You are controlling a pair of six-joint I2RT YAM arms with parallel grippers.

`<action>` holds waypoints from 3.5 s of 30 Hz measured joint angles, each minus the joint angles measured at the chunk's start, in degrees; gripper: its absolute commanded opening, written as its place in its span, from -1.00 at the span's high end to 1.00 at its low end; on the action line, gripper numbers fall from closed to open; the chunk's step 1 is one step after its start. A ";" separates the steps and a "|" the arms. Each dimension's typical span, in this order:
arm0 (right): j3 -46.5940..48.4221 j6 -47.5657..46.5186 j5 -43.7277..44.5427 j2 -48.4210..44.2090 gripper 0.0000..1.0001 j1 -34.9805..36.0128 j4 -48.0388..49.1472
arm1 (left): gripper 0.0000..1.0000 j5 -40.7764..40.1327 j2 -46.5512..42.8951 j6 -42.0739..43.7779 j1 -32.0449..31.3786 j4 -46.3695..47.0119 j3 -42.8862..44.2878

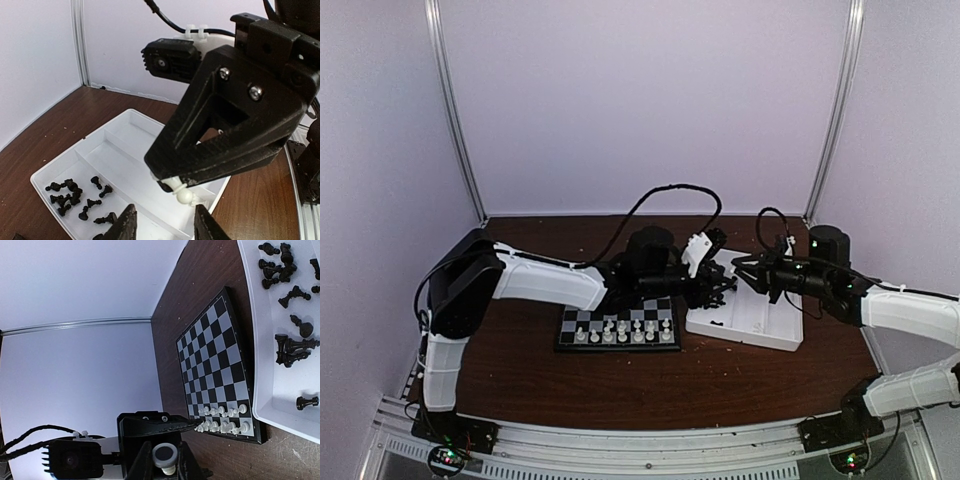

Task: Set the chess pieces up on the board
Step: Pick up the chess piece from the storage box, then place the chess piece on the chessboard.

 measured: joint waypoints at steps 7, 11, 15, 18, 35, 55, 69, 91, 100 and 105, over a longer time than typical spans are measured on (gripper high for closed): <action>-1.42 0.87 -0.72 -0.02 0.69 0.00 1.01 | 0.22 0.50 0.22 0.83 0.00 -0.42 0.20; -2.10 0.96 -0.81 -0.09 0.69 0.00 0.98 | 0.27 0.85 0.22 1.14 0.00 -0.52 0.52; -2.43 1.09 -0.96 -0.11 0.69 0.02 0.98 | 0.44 1.40 0.22 1.36 0.00 -0.68 0.52; -2.43 1.11 -1.11 -0.11 0.69 0.02 1.01 | 0.57 1.86 0.22 1.62 -0.09 -0.76 0.52; -2.89 1.99 -1.40 -0.09 0.69 0.11 1.03 | 0.25 3.19 0.22 2.62 -0.33 -0.79 0.61; -3.34 2.23 -1.16 -0.09 0.69 0.09 1.22 | 0.88 3.39 0.22 3.52 -0.52 -0.94 0.61; -3.61 1.44 0.02 -0.66 0.03 0.11 0.33 | 1.00 -0.83 0.17 3.76 -0.68 -1.14 0.44; 2.54 -18.40 7.28 -8.74 -0.54 -7.26 -24.15 | 1.00 -4.33 -8.96 -1.14 0.70 -19.45 -1.07; 5.03 -25.44 8.72 -7.67 -0.54 -8.61 -29.16 | 1.00 -7.43 -22.47 -7.50 5.53 -44.04 -4.57; 5.03 -26.49 8.50 -5.90 -0.53 -8.74 -29.27 | 1.00 -11.08 -29.55 -11.10 6.43 -55.80 -6.78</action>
